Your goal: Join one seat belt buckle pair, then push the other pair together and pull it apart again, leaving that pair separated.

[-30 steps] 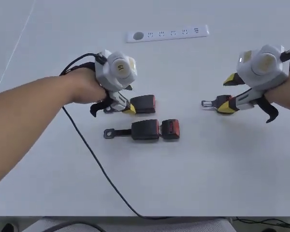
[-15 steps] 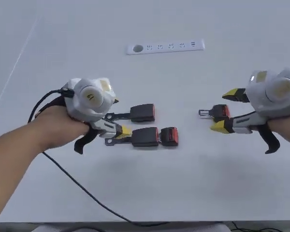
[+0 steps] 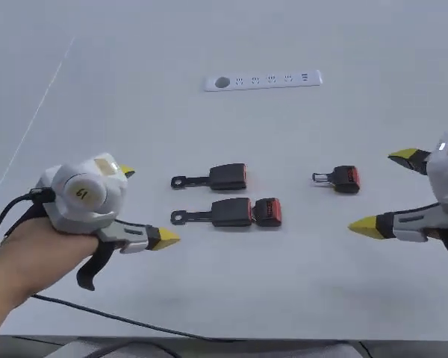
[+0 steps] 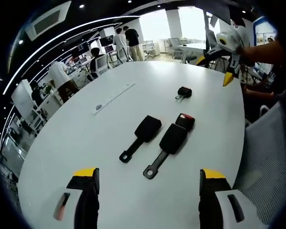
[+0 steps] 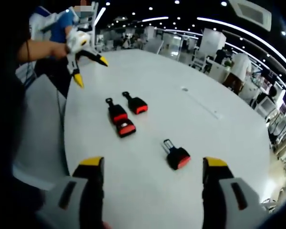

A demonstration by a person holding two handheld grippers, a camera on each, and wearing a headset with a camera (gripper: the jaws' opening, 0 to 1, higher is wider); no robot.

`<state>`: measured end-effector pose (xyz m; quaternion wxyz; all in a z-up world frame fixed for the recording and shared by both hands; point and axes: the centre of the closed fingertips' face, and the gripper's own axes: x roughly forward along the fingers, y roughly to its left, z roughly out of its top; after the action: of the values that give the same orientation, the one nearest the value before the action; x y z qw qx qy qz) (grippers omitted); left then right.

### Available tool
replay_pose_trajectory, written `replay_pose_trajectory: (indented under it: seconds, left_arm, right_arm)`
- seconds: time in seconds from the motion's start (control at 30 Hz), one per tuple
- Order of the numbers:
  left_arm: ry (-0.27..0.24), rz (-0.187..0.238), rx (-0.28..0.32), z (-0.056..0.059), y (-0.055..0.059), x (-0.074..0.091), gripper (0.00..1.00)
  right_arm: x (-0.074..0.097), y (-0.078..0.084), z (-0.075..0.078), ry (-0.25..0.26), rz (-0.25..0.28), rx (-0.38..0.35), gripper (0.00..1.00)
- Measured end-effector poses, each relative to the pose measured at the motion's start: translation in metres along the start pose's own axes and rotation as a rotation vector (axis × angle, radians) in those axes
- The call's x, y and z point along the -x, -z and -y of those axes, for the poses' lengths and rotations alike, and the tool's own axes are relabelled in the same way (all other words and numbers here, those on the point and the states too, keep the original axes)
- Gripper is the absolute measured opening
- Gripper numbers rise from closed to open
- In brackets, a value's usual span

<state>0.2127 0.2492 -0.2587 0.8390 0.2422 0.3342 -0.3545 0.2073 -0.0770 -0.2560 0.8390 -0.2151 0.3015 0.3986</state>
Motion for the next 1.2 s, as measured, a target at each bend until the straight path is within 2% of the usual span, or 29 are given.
replay_pose_trajectory:
  seconds: [0.03, 0.07, 0.13, 0.2, 0.4, 0.5, 0.73, 1.03, 1.2]
  left_arm:
    - [-0.011, 0.002, 0.018, -0.002, 0.003, 0.002, 0.92]
    - [-0.032, 0.007, 0.074, -0.005, 0.007, 0.004, 0.94]
    - [-0.035, 0.005, 0.145, -0.004, 0.013, 0.006, 0.99]
    - [-0.043, 0.004, 0.132, -0.003, 0.017, 0.009, 1.00]
    - [-0.052, 0.014, 0.164, 0.005, 0.026, 0.019, 1.00]
    - [-0.048, 0.019, 0.178, 0.009, 0.027, 0.023, 1.00]
    - [-0.051, 0.024, 0.193, 0.017, 0.027, 0.028, 1.00]
    - [-0.066, 0.045, 0.215, 0.017, 0.021, 0.037, 1.00]
    - [-0.076, 0.050, 0.232, 0.017, 0.020, 0.038, 1.00]
  right_arm:
    - [0.002, 0.002, -0.001, 0.006, -0.001, -0.013, 0.89]
    - [0.005, 0.003, -0.001, 0.018, 0.002, -0.032, 0.91]
    - [0.009, 0.004, 0.000, 0.041, 0.013, -0.058, 0.94]
    - [0.013, 0.008, 0.001, 0.072, 0.011, -0.106, 1.00]
    - [0.018, 0.016, -0.004, 0.068, 0.016, -0.145, 1.00]
    - [0.019, 0.016, -0.007, 0.069, 0.024, -0.161, 1.00]
    - [0.021, 0.014, -0.014, 0.070, 0.042, -0.185, 1.00]
    - [0.026, 0.012, -0.013, 0.079, 0.050, -0.191, 1.00]
    - [0.027, 0.012, -0.018, 0.074, 0.051, -0.194, 1.00]
